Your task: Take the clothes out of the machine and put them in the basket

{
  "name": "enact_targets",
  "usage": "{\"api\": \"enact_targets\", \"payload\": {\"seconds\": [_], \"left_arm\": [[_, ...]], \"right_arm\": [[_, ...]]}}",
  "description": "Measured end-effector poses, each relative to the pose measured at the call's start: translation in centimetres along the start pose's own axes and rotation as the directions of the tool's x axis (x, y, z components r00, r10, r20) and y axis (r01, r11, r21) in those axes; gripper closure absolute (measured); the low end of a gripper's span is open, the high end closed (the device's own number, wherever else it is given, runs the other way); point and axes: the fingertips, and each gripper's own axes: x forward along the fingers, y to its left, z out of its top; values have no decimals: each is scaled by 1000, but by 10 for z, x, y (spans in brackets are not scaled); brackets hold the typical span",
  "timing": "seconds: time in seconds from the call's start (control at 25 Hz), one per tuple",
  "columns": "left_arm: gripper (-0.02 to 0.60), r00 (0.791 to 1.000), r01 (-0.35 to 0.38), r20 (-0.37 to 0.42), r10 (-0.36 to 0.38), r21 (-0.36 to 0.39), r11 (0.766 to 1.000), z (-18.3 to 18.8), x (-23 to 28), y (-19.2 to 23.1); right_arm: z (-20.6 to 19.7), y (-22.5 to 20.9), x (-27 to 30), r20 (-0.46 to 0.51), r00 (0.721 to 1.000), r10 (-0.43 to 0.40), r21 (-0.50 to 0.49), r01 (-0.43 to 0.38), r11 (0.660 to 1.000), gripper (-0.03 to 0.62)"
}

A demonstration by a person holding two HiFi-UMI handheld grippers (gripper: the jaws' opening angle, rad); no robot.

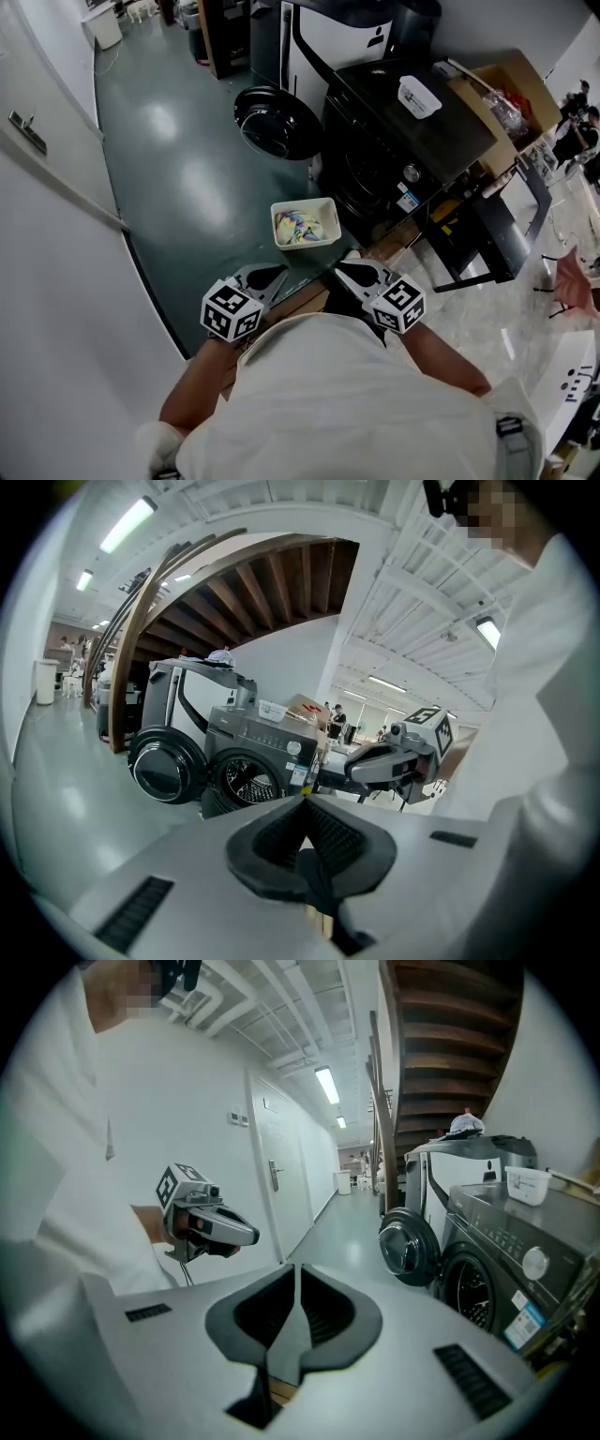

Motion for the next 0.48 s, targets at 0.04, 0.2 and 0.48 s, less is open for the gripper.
{"api": "enact_targets", "payload": {"seconds": [0.04,0.2,0.48], "left_arm": [[584,1000,-2,3,2,0,1000,0,-1,0],[584,1000,-3,5,3,-3,1000,-1,-1,0],[584,1000,-6,-1,6,-11,1000,-5,0,3]], "right_arm": [[0,1,0,1,1000,0,-3,0,1000,568],[3,3,-2,8,1000,-3,-20,3,1000,568],[4,3,0,21,1000,-9,-24,10,1000,574]]}}
